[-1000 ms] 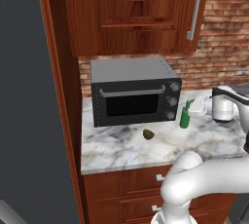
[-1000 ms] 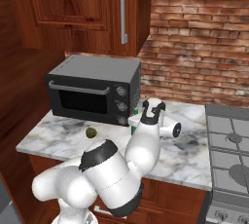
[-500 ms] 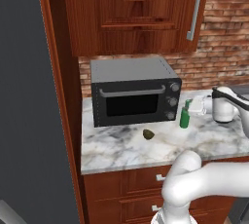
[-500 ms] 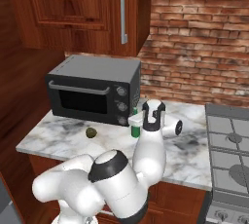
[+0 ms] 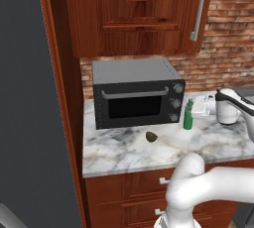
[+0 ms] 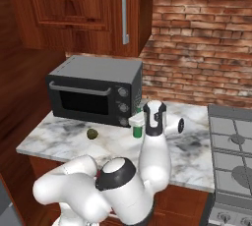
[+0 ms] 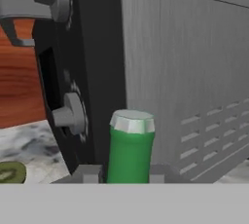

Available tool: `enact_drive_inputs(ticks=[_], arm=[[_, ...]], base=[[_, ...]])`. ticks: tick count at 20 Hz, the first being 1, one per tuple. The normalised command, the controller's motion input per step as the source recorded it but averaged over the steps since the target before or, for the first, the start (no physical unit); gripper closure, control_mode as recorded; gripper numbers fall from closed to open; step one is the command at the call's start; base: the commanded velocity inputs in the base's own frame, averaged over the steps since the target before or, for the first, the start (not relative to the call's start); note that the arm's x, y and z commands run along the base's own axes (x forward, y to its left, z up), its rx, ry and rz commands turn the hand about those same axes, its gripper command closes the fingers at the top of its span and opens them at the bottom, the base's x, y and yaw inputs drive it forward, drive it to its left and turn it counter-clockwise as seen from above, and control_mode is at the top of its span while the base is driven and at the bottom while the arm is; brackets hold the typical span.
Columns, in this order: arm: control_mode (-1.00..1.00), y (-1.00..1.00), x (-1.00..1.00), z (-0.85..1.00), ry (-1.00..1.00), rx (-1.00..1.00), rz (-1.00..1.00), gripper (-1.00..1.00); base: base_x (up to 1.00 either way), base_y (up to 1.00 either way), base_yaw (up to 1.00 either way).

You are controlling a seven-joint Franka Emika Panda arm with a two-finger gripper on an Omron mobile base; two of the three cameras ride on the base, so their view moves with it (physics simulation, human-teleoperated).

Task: Place the beers on the top shelf of the fridge to keep them out of children's reach, and place the kiwi on lower shelves for easy access.

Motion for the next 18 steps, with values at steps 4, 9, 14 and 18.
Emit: enact_drive_inputs(ticks=[4, 9, 14, 18], arm=[[-1.0, -0.02, -0.11, 0.0, 0.0, 0.0, 0.01, 1.0], [-1.0, -0.06, -0.8, 0.23, -0.02, 0.0, 0.0, 1.0], [-1.0, 0.0, -0.87, 0.66, -0.01, -0.03, -0.01, 1.0], [-1.0, 0.01, -0.86, 0.73, 0.0, -0.02, -0.1, 1.0]], base=[[0.0, 0.0, 0.0], [0.0, 0.0, 0.0], [0.0, 0.0, 0.0], [0.0, 0.0, 0.0]])
